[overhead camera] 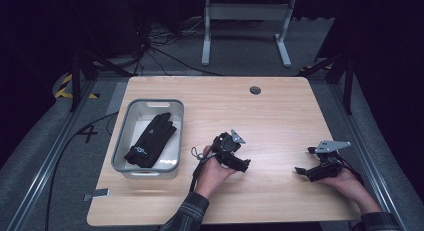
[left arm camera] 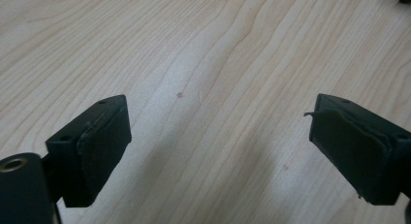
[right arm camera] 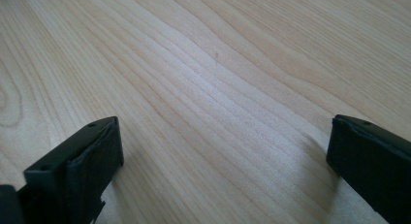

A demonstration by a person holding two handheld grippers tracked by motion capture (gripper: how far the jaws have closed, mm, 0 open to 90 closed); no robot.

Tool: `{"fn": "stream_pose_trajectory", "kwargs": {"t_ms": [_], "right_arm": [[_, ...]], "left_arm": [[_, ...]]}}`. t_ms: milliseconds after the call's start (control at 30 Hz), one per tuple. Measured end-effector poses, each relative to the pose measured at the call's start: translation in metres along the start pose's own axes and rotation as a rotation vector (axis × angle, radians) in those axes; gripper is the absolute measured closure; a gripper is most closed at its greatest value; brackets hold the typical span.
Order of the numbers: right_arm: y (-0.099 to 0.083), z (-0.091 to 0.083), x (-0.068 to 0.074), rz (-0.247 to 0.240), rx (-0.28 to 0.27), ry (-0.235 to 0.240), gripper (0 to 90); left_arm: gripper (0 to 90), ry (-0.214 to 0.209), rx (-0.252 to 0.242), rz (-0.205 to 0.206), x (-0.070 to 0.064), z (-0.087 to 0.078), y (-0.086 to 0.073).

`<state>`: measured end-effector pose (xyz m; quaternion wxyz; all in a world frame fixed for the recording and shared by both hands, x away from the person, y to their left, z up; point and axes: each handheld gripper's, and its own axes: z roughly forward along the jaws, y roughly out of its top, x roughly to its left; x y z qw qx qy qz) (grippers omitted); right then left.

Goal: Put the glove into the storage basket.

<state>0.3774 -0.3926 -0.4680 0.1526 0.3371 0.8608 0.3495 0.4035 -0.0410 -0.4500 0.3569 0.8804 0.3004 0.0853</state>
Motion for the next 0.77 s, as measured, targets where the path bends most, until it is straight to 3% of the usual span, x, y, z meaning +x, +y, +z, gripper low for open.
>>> {"fn": "stream_pose_trajectory", "kwargs": {"t_ms": [200, 267, 767], "right_arm": [[0.000, 0.000, 0.000, 0.000, -0.001, 0.000, 0.1], [0.000, 0.000, 0.000, 0.000, -0.001, 0.000, 0.1], [0.000, 0.000, 0.000, -0.003, 0.000, 0.001, 0.1]], "left_arm": [[1.8, 0.031, 0.049, 0.041, -0.005, 0.016, -0.004], [0.0, 0.018, 0.061, 0.042, -0.005, 0.019, -0.006], [0.0, -0.005, -0.009, 0.070, -0.004, 0.021, -0.013]]}}
